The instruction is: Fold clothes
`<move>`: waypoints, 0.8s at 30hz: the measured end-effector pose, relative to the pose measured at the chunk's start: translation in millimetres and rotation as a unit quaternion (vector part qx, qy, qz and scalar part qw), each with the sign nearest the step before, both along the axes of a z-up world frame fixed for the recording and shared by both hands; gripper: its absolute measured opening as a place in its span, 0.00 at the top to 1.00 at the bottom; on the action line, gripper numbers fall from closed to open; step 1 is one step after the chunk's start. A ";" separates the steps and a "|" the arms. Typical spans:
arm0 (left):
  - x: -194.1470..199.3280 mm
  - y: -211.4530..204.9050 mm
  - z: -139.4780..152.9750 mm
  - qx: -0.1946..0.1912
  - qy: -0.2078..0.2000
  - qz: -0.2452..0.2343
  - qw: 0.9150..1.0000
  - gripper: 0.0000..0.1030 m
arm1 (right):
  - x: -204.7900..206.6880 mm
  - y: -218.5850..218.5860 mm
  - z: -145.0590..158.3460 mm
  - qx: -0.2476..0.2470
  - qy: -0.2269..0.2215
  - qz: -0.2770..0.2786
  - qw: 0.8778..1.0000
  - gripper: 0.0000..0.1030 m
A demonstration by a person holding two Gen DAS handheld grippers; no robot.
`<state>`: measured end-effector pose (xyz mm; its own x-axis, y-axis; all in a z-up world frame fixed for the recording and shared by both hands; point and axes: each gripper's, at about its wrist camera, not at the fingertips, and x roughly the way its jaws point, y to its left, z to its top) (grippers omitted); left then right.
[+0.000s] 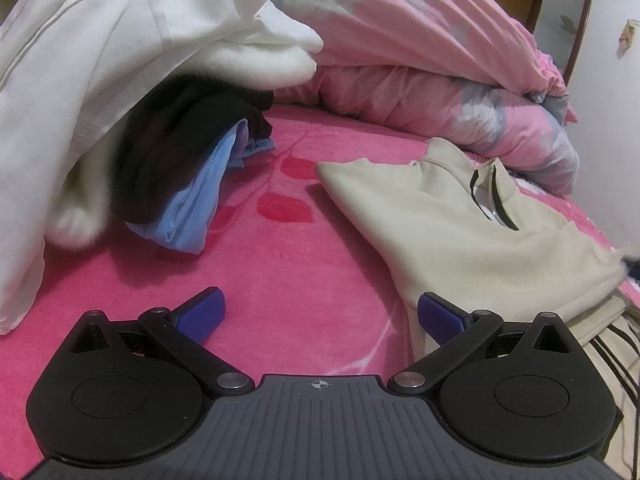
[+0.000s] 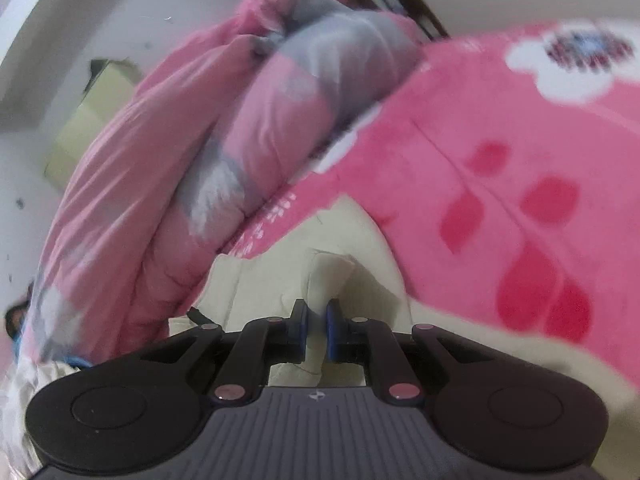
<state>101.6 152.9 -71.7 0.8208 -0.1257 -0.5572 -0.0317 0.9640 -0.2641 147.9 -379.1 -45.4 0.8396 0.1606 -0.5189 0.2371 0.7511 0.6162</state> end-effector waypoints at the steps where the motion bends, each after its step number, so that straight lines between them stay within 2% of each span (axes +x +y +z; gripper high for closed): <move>1: -0.3 0.1 0.0 0.000 0.000 0.000 1.000 0.00 | 1.1 -1.4 -4.0 -0.008 0.020 -0.002 1.000 0.87; 2: -0.5 0.2 0.1 0.000 0.000 0.000 1.000 0.00 | 2.3 -3.7 -12.2 -0.012 0.049 -0.007 0.999 0.85; 3: -0.7 0.4 0.1 -0.001 -0.001 -0.001 1.000 0.00 | 1.1 -8.4 -18.9 0.002 0.058 -0.013 0.998 0.85; 5: -0.8 1.0 -0.1 -0.002 -0.001 -0.001 1.000 0.00 | -10.2 -17.8 -19.6 0.046 0.040 -0.042 0.997 0.82; 6: -0.8 1.3 -0.4 -0.002 -0.001 -0.001 1.000 0.00 | -14.9 -18.7 -14.2 0.042 0.031 -0.059 0.997 0.80; 8: -0.8 1.1 -0.7 -0.001 -0.001 -0.001 1.000 0.00 | -21.5 -15.3 3.5 -0.003 0.016 -0.091 0.996 0.79; 10: -0.8 0.6 -0.4 0.001 0.000 -0.001 1.000 0.00 | -20.4 -4.6 19.6 -0.036 0.001 -0.093 0.995 0.79; 13: -1.3 1.4 1.8 -0.004 -0.003 0.001 1.000 0.00 | -6.9 31.1 35.7 -0.082 -0.024 -0.024 0.996 0.79; 16: -6.4 0.8 8.7 -0.014 -0.031 0.000 0.999 0.00 | 10.9 83.6 37.9 -0.139 -0.032 0.075 0.987 0.79; 17: -8.8 -1.2 12.0 -0.015 -0.046 -0.005 0.999 0.00 | 16.3 98.1 32.4 -0.150 -0.027 0.102 0.983 0.79; 19: -12.8 -6.1 17.7 -0.014 -0.071 -0.018 0.997 0.00 | 30.0 115.8 12.0 -0.177 0.013 0.125 0.976 0.80; 20: -12.1 -10.9 17.1 -0.009 -0.065 -0.031 0.997 0.00 | 39.8 120.3 -3.5 -0.196 0.056 0.126 0.971 0.80; 21: -8.9 -16.3 13.1 0.003 -0.044 -0.039 0.998 0.00 | 45.4 121.3 -12.1 -0.208 0.083 0.123 0.967 0.85; 23: 0.1 -25.9 2.3 0.029 0.010 -0.046 0.998 0.00 | 47.0 124.9 -7.9 -0.221 0.095 0.111 0.964 0.84; 24: 0.6 -24.6 2.8 0.024 0.011 -0.045 0.999 0.00 | 45.7 135.8 2.7 -0.237 0.091 0.118 0.960 0.83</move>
<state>102.2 128.3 -68.9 0.7949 -0.1717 -0.5819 0.0511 0.9747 -0.2178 193.7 -243.3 -42.7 0.6971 0.0444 -0.7156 0.0975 0.9829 0.1560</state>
